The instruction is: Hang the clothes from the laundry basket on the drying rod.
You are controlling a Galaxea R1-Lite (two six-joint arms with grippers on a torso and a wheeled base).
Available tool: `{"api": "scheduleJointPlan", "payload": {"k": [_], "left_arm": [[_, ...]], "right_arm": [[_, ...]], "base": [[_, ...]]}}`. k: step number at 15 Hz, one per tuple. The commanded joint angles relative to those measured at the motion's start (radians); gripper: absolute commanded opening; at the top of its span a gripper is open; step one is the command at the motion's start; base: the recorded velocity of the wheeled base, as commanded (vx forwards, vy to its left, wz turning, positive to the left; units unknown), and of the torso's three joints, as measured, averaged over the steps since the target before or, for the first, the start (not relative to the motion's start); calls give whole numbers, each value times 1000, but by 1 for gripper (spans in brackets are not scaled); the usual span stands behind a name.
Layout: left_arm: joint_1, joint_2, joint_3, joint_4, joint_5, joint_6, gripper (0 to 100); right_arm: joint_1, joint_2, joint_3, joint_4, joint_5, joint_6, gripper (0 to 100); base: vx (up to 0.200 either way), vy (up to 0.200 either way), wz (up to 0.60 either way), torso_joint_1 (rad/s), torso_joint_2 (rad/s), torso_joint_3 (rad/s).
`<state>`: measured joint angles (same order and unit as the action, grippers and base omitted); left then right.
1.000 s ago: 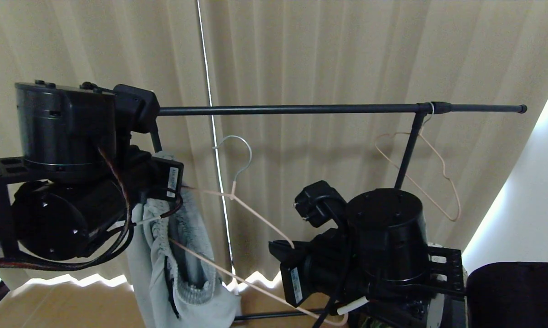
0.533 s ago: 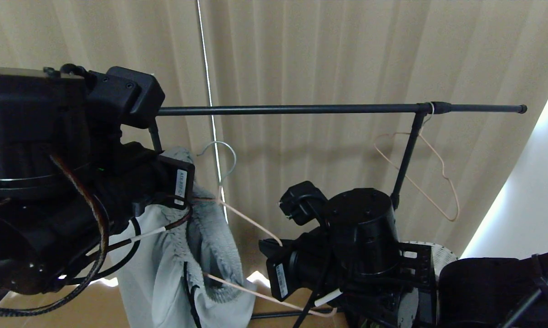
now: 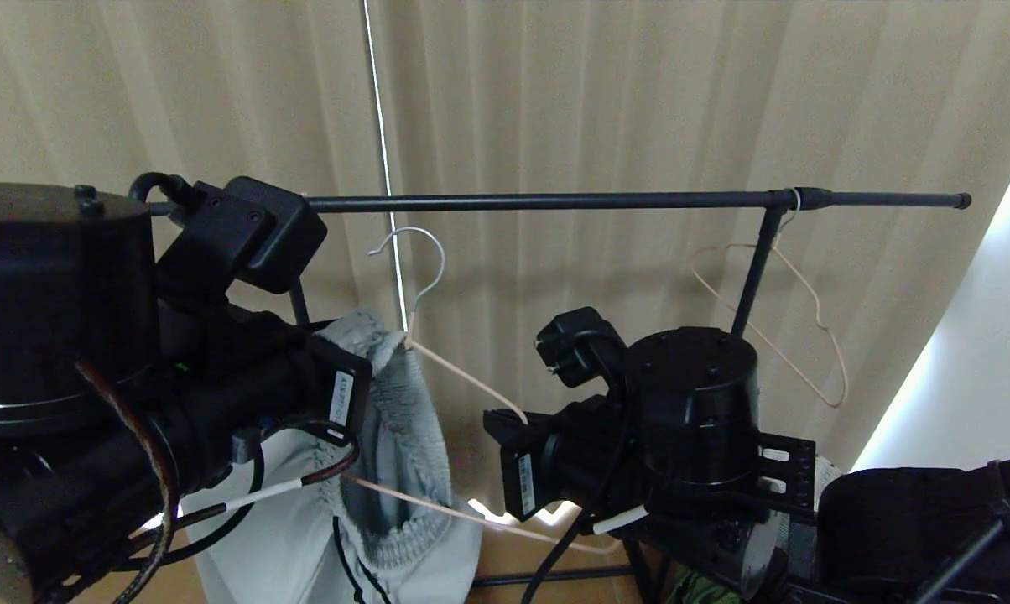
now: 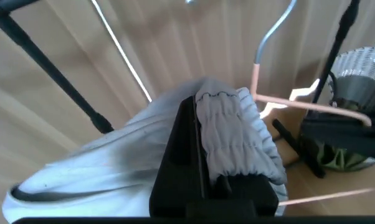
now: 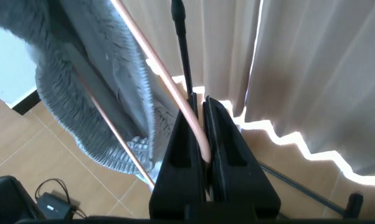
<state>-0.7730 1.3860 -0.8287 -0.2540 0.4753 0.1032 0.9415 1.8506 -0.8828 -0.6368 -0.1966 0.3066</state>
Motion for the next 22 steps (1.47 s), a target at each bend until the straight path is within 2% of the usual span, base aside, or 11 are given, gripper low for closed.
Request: {"api": "scheduleJointPlan", "payload": {"k": [1, 2, 3, 5, 10, 11, 14, 16, 22], "left_arm": [[-12, 7, 19, -2, -12, -3, 0], [-15, 7, 22, -2, -18, -5, 0], [-22, 2, 31, -4, -76, -7, 0], [-22, 1, 33, -4, -139, -7, 0], [-22, -4, 62, -5, -144, -3, 0], [-22, -12, 66, -7, -144, -2, 100], [-22, -36, 68, -16, -164, 1, 100], [-17, -67, 82, -24, -211, 6, 100], [-17, -137, 129, -45, -254, 9, 100]], "right_arm": [[0, -21, 21, -26, 0, 0, 0], [0, -21, 22, -34, 0, 0, 0], [0, -19, 42, -80, 0, -4, 0], [0, -19, 51, -98, 0, -4, 0], [0, -41, 57, -100, -1, -3, 0], [0, -44, 59, -100, -1, -3, 0], [-1, -56, 65, -100, -1, -3, 0], [-16, -67, 64, -101, -1, -6, 0], [-70, -97, 70, -100, -1, -14, 0]], "base": [[0, 0, 0, 0, 0, 0], [0, 0, 0, 0, 0, 0], [0, 0, 0, 0, 0, 0], [0, 0, 0, 0, 0, 0], [0, 0, 0, 0, 0, 0], [0, 0, 0, 0, 0, 0], [0, 0, 0, 0, 0, 0], [0, 0, 0, 0, 0, 0], [0, 0, 0, 0, 0, 0]]}}
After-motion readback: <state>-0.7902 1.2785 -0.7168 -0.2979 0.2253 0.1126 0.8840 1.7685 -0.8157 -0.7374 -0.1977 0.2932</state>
